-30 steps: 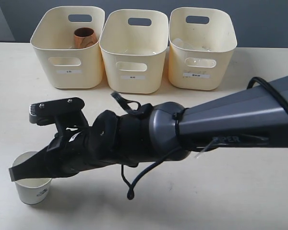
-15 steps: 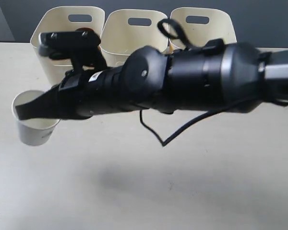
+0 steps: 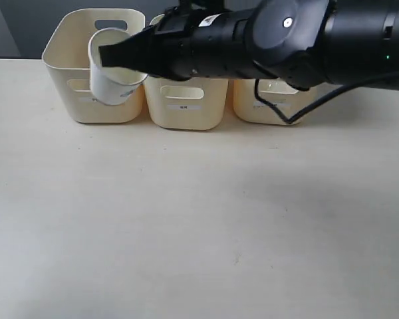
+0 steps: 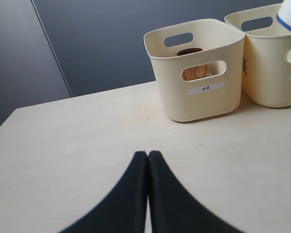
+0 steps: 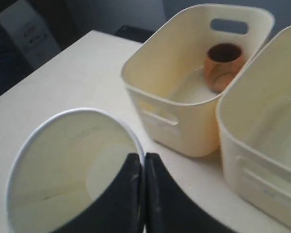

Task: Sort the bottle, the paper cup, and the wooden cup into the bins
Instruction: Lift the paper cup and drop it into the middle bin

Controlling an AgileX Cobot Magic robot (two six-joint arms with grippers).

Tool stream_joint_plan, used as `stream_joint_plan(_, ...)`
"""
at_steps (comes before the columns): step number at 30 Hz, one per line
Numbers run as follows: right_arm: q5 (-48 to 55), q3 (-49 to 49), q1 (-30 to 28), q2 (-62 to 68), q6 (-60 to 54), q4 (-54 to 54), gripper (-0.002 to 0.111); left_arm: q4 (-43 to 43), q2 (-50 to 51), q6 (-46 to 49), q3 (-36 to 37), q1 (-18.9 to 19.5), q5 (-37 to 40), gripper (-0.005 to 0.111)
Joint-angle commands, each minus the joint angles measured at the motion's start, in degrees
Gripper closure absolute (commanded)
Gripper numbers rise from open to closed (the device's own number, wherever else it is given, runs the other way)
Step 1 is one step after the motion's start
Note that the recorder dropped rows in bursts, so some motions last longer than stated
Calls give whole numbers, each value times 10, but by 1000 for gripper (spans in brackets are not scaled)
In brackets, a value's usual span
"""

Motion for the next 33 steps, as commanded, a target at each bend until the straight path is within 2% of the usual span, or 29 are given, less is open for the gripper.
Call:
stream_joint_plan(1,-32,-2,-37,-5,-2,4,109,3,-3,-1,1,-2,-3,107)
stream_joint_plan(9,-71,-2,-76,-5,-2,8,109,4,-3,-1,1,-2,-3,107)
stream_joint_plan(18,-241,-7,-76,89,-2,41,109,4,-3,-1,1,-2,-3,107)
stream_joint_plan(23,-254,-59,-76,163,-2,42,109,4,-3,-1,1,-2,-3,107)
stream_joint_plan(29,-254,-92,-76,188,-31,41,109,4,-3,-1,1,-2,-3,107)
stream_joint_plan(31,-248,-92,-76,188,-31,41,98,4,-3,-1,1,-2,-3,107)
stream_joint_plan(33,-240,-92,-76,188,-31,41,78,4,-3,-1,1,-2,-3,107)
